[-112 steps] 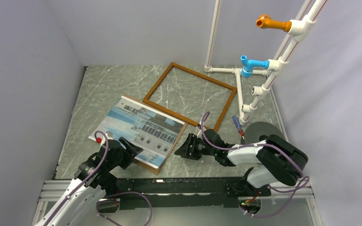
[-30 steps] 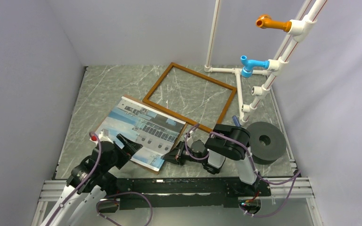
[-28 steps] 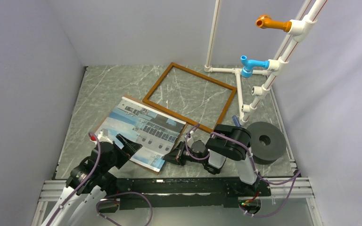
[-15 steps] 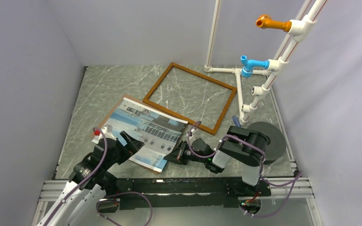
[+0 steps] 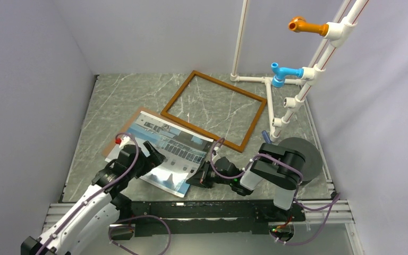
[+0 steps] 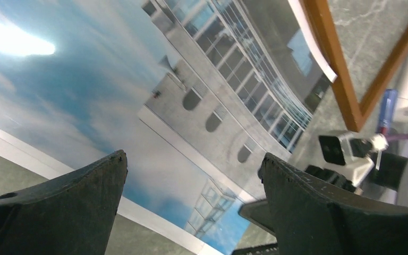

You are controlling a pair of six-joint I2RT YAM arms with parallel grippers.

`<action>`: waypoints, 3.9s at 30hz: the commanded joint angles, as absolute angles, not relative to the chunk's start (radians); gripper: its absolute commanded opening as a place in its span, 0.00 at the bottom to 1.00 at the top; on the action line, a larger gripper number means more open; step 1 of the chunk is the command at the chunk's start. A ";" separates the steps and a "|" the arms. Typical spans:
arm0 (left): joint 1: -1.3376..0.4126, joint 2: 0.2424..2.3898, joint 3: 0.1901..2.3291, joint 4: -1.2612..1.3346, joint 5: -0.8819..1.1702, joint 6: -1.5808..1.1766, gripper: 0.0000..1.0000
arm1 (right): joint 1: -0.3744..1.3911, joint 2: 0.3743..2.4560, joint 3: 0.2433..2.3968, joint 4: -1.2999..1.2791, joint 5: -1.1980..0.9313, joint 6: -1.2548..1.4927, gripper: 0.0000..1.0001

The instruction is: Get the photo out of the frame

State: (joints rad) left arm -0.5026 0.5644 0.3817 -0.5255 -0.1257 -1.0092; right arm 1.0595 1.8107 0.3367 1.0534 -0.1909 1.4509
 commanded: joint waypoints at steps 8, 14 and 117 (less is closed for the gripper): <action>-0.202 0.888 0.574 -0.350 -0.129 -0.793 0.99 | 1.067 1.781 0.350 1.068 -0.206 1.417 0.00; 0.028 1.061 0.649 -0.235 -0.009 -0.741 0.99 | 1.069 1.779 0.340 1.085 -0.217 1.417 0.00; 0.313 1.380 1.053 -0.245 0.436 -0.712 0.99 | 1.105 1.018 1.344 -0.362 0.078 0.450 0.00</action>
State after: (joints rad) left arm 0.3119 1.5299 0.9417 -0.1272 0.3843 -0.7643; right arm 1.1358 0.9222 1.2659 -0.5564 0.1730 0.4900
